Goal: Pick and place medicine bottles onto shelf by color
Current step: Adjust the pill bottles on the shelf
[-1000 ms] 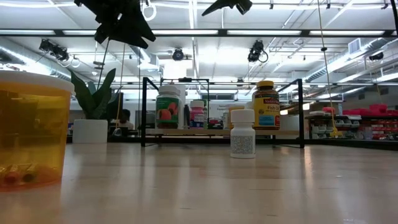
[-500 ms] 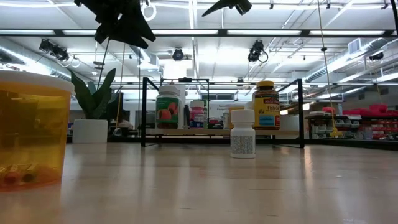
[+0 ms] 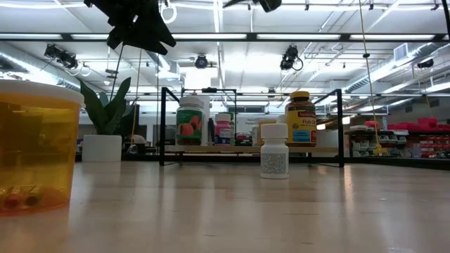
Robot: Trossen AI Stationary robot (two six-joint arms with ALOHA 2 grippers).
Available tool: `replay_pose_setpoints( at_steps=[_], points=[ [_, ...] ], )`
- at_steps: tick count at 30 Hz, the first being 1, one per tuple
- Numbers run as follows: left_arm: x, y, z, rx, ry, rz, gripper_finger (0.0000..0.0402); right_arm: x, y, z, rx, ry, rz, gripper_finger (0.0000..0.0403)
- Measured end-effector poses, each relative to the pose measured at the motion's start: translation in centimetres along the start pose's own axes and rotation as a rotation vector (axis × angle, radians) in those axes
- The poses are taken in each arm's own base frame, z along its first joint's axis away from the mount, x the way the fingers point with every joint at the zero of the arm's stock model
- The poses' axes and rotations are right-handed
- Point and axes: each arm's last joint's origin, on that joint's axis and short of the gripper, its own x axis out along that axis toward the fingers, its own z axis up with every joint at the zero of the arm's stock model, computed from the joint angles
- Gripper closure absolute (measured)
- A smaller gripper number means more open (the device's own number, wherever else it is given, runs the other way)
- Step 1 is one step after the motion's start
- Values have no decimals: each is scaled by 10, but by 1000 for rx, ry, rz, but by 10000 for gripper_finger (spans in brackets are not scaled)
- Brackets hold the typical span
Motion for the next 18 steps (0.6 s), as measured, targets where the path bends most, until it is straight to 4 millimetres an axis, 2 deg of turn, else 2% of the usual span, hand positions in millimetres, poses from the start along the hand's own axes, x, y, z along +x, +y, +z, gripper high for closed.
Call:
replay_pose_setpoints(
  at_steps=[6,18],
  points=[
    [0,0,0,0,0,0,230,-3,12,-25,-102,58,31,124],
    [0,0,0,-1,0,0,230,-12,2,-65,-182,214,-185,149]
  ],
)
